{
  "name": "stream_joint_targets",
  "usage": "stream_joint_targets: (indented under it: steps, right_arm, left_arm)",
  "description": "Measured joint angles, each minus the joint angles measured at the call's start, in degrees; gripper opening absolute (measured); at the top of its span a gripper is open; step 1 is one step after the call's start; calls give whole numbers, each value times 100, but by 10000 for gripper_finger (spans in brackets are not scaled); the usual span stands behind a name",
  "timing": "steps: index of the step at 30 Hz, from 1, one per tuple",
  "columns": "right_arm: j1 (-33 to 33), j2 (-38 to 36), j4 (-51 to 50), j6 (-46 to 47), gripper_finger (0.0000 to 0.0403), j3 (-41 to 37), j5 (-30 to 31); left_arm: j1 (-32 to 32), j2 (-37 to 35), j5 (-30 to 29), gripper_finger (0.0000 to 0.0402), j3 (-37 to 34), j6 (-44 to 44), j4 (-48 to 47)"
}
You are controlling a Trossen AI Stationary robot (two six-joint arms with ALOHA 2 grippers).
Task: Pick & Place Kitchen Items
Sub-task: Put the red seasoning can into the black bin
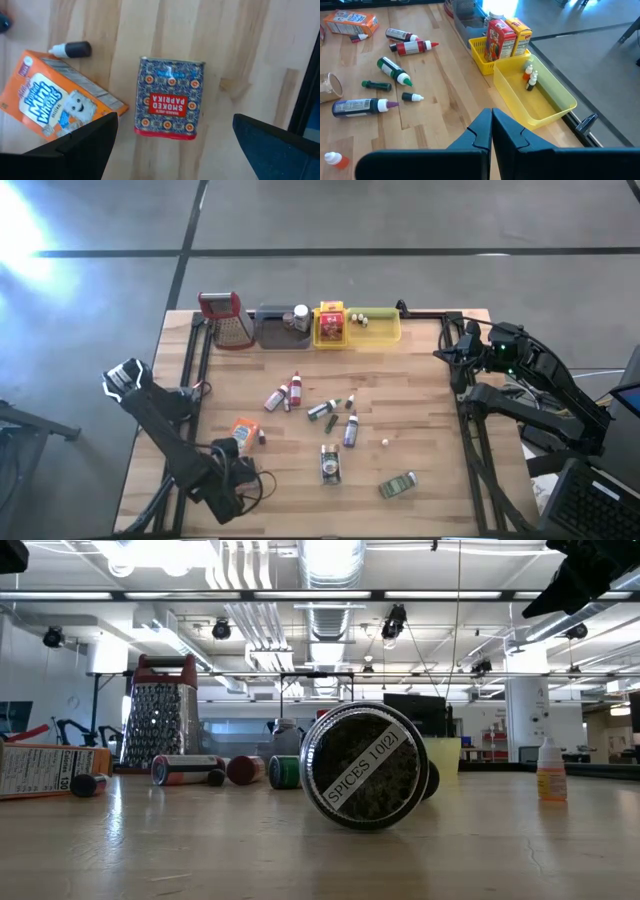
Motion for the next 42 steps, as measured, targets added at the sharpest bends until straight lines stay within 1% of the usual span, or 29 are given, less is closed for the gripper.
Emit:
stream_joint_targets:
  steps: [11,18,24,29,35,42]
  right_arm:
    - [0,0,-2,0,8,1,-1]
    - [0,0,0,0,8,1,0]
    - [0,-2,-2,0,8,2,0]
    - [1,0,-2,0,8,2,0]
    - [0,-2,0,0,8,2,-2]
    - [0,-1,-1,0,8,2,0]
  left_arm:
    - [-4,7,29,399,-18,-74,50]
    - [-11,207,51,399,-67,-35,58]
    - [16,355,181,399,-111,-94,57]
    - [106,461,500,399,-132,-104,77]
    - [217,463,519,399,-386,32,420]
    - [352,461,710,399,-693,140,859]
